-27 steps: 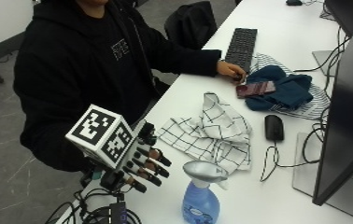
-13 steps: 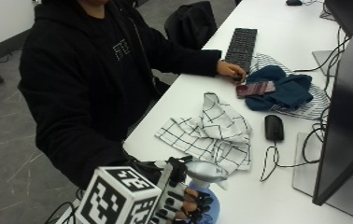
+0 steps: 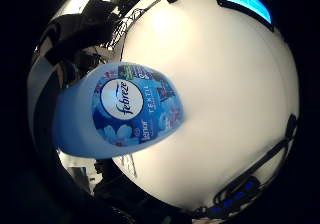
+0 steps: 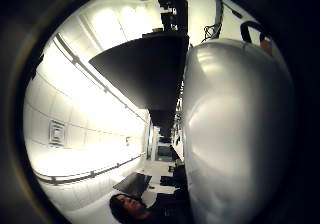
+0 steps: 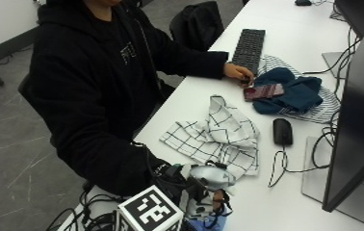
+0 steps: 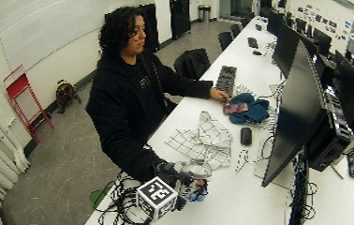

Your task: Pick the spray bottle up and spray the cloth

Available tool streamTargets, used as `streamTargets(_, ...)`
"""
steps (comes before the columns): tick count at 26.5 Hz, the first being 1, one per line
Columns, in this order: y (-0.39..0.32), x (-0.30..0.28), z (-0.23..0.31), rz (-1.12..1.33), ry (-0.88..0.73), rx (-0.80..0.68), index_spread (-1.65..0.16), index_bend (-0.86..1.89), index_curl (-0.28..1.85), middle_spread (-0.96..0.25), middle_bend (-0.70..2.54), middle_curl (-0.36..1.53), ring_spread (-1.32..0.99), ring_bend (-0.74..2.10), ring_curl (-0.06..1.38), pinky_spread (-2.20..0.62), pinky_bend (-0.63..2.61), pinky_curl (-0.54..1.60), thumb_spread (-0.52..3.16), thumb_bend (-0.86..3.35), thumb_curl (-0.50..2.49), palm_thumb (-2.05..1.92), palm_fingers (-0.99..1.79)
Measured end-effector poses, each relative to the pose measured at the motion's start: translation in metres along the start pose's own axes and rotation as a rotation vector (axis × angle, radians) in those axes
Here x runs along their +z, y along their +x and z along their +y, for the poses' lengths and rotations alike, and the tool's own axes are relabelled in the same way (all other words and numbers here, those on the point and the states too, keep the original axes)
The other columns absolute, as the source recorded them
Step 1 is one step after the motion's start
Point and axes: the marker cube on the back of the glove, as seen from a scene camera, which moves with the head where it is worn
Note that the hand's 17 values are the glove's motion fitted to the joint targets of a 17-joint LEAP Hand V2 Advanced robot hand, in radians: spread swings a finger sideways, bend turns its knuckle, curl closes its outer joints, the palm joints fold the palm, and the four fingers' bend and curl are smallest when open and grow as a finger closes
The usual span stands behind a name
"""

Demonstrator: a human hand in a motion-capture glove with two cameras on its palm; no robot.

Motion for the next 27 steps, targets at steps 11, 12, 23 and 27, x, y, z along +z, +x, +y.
streamTargets(11, -0.008, 0.013, -0.022, -0.061, 0.518, -0.159, -0.28, 0.26, 0.41, -0.21, 0.58, 0.49, -0.23, 0.68, 0.45, -0.29, 0.42, 0.39, 0.64, -0.04, 0.50, 0.88, 1.56)
streamTargets(12, -0.007, 0.012, -0.021, -0.053, 0.524, -0.162, -0.28, 0.27, 0.42, -0.21, 0.59, 0.49, -0.23, 0.70, 0.45, -0.29, 0.43, 0.40, 0.66, -0.04, 0.50, 0.87, 1.56)
streamTargets(23, -0.043, 0.001, 0.004, 0.169, 0.130, -0.114, -0.26, 0.37, 0.48, -0.21, 0.70, 0.54, -0.22, 0.78, 0.49, -0.32, 0.49, 0.42, 0.70, -0.02, 0.54, 0.85, 1.48)
streamTargets(27, -0.103, 0.010, 0.034, 0.491, -0.139, -0.163, -0.26, 0.35, 0.50, -0.21, 0.71, 0.55, -0.22, 0.79, 0.49, -0.31, 0.51, 0.43, 0.61, -0.01, 0.58, 0.91, 1.44)
